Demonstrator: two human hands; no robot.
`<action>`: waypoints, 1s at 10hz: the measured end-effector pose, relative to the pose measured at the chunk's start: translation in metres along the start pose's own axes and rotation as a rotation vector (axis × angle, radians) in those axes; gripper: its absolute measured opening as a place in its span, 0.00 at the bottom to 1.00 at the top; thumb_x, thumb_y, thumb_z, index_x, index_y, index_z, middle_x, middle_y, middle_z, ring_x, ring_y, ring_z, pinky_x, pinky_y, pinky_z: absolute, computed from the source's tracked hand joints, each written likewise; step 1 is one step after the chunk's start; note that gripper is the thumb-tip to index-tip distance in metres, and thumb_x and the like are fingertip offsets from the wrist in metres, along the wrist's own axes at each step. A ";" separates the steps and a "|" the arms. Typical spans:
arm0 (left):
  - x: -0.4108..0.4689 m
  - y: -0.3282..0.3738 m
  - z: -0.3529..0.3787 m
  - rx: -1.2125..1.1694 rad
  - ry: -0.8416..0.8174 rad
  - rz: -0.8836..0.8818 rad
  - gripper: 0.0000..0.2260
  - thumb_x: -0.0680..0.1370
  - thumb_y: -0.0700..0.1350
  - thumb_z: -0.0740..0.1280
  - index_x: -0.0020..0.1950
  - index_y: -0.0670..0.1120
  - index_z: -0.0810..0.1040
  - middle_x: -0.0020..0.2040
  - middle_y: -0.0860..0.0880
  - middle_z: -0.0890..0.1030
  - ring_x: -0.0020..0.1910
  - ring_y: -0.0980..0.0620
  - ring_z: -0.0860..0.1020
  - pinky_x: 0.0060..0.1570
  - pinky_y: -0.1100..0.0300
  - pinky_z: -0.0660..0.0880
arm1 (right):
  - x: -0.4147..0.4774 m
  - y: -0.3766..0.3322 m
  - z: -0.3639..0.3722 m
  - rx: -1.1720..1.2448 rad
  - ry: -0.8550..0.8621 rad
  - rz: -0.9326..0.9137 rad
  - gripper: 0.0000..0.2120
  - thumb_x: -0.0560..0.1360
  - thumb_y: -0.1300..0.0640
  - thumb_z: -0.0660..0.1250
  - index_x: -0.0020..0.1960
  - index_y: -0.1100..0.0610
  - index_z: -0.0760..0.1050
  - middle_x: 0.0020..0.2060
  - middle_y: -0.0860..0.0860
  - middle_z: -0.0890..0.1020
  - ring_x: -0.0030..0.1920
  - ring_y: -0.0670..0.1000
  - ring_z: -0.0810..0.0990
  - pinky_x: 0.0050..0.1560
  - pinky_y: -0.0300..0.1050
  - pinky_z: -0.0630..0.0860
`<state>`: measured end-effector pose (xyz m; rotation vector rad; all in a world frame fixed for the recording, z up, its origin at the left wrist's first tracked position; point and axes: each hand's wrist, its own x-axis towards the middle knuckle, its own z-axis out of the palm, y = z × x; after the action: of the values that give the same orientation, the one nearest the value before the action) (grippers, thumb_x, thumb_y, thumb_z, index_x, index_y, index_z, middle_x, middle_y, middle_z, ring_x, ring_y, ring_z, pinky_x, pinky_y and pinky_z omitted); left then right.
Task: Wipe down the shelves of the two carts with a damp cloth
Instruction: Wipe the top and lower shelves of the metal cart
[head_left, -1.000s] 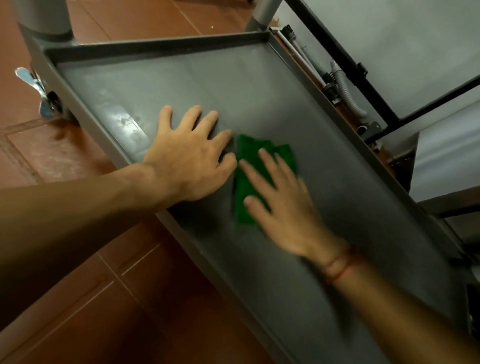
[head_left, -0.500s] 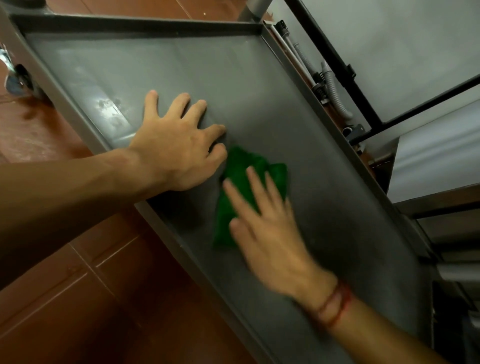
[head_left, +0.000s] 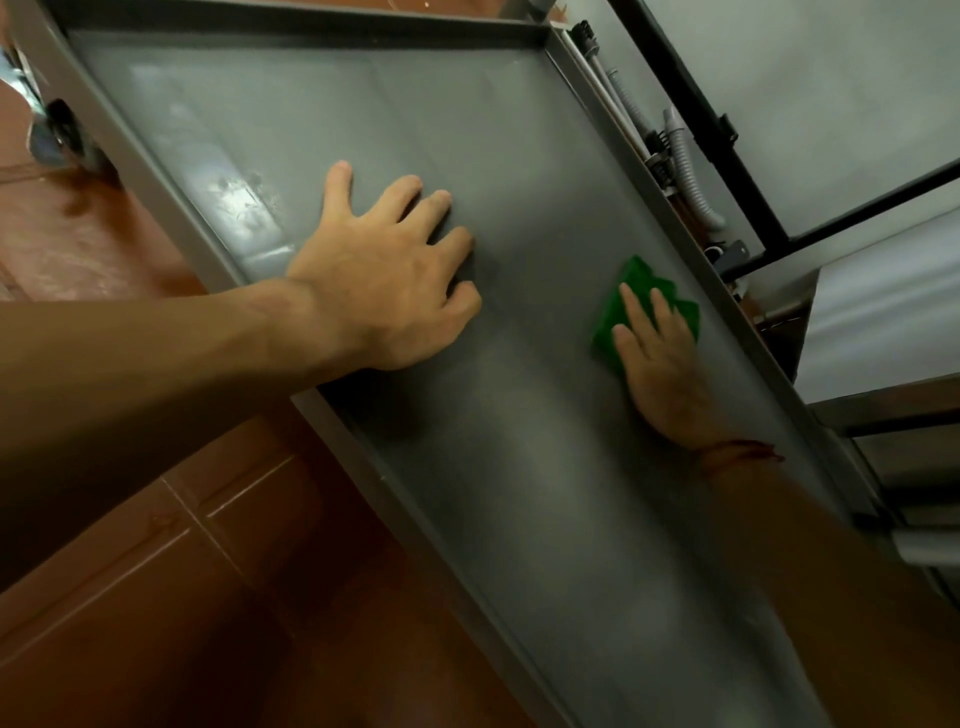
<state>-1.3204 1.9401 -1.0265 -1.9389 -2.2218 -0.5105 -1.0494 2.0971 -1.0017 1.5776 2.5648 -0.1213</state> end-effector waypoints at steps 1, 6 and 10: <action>0.000 -0.001 -0.001 -0.006 -0.016 -0.008 0.26 0.80 0.55 0.47 0.61 0.42 0.77 0.66 0.40 0.74 0.66 0.41 0.70 0.63 0.31 0.61 | -0.012 -0.016 0.001 0.053 -0.014 0.038 0.35 0.75 0.30 0.35 0.80 0.39 0.46 0.81 0.51 0.48 0.80 0.55 0.44 0.78 0.64 0.45; 0.007 0.017 0.004 -0.091 -0.121 -0.028 0.35 0.72 0.54 0.39 0.72 0.50 0.73 0.76 0.41 0.65 0.76 0.37 0.59 0.72 0.33 0.50 | -0.021 -0.035 -0.005 0.040 -0.016 -0.137 0.28 0.77 0.38 0.42 0.77 0.36 0.47 0.81 0.51 0.50 0.80 0.54 0.47 0.78 0.61 0.49; 0.006 0.016 -0.006 -0.077 -0.185 -0.012 0.27 0.80 0.58 0.44 0.79 0.55 0.56 0.81 0.42 0.53 0.79 0.38 0.49 0.70 0.28 0.45 | 0.094 0.023 -0.018 -0.238 -0.060 0.151 0.24 0.86 0.55 0.46 0.81 0.57 0.51 0.81 0.55 0.47 0.80 0.62 0.48 0.77 0.64 0.48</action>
<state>-1.3065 1.9454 -1.0167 -2.0916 -2.3574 -0.4402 -1.0723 2.1924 -0.9981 1.6404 2.3050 0.1435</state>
